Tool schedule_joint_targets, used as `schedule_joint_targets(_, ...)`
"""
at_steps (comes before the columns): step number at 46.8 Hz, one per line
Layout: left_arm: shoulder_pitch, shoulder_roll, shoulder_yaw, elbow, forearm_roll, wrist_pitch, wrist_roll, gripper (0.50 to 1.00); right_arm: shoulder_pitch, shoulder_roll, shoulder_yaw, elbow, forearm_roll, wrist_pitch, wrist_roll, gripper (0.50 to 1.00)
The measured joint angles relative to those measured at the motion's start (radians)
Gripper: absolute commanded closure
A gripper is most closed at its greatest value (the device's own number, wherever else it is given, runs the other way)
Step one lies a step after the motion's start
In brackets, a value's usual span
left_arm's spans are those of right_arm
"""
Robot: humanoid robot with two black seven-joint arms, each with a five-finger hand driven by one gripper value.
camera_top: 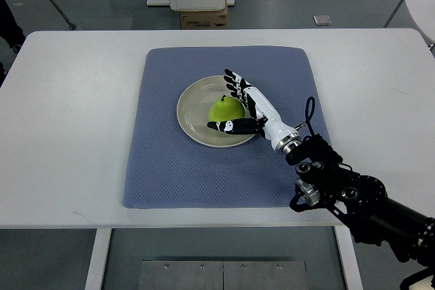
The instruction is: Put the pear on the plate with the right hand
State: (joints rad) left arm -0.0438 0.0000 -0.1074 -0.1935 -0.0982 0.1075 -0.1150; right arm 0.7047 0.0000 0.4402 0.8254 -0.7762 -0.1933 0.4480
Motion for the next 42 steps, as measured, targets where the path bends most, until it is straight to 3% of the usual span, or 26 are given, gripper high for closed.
schedule_joint_targets(19,0.0,0.0,0.0,0.0,0.0,0.0,0.0,0.5,0.01,0.0,0.008,0.006,0.001,0.003,-0.001,0.517)
schedule_joint_targets(42,0.0,0.0,0.0,0.0,0.0,0.0,0.0,0.5,-0.018,-0.12,0.067,0.007,0.02,0.011,0.027,0.519)
